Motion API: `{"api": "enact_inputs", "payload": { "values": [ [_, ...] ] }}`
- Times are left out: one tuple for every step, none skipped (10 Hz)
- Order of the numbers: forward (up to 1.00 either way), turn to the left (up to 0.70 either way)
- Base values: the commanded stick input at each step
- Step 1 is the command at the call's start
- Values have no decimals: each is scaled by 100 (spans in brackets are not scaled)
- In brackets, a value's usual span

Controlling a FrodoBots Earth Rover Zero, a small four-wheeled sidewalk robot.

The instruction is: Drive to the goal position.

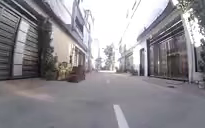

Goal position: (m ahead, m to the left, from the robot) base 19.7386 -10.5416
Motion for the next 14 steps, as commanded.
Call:
{"api": "enact_inputs", "payload": {
  "values": [
    [100, 0],
    [100, 0],
    [100, 0],
    [100, 0],
    [100, 0],
    [100, 0],
    [100, 0],
    [100, 0],
    [100, 8],
    [100, 19],
    [100, 0],
    [100, 0],
    [100, 0],
    [100, 0]
  ]
}}
